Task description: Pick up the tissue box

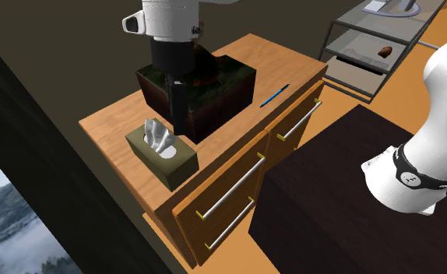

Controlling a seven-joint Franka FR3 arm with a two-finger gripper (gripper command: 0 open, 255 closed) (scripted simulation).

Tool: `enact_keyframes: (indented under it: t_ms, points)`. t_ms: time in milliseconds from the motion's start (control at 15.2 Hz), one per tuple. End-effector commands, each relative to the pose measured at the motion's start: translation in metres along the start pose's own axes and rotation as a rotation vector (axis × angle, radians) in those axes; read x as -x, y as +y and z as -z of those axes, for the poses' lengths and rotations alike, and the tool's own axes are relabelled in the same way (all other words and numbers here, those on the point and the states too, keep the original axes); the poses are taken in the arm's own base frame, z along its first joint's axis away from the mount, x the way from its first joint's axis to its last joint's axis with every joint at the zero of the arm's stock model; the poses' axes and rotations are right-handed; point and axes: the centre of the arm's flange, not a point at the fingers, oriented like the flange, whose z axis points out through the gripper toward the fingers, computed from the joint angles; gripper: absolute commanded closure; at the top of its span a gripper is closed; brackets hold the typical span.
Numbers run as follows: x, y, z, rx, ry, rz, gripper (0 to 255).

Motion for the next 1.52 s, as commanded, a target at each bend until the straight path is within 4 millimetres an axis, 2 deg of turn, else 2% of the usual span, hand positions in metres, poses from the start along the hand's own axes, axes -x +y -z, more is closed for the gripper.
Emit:
enact_keyframes:
  t_ms: [0,132,594,726,792,1386,1452]
  points:
    - [-0.011,0.026,-0.016,-0.026,0.012,-0.012,0]
    - [-0.018,0.043,-0.025,-0.042,0.018,-0.021,0]
    - [-0.012,0.056,-0.062,-0.042,0.018,-0.021,0]
    - [-0.012,0.056,-0.062,-0.042,0.018,-0.021,0]
    - [-0.012,0.056,-0.062,-0.042,0.018,-0.021,255]
    - [-0.012,0.056,-0.062,-0.042,0.018,-0.021,255]
    - [-0.013,0.054,-0.057,-0.042,0.018,-0.021,255]
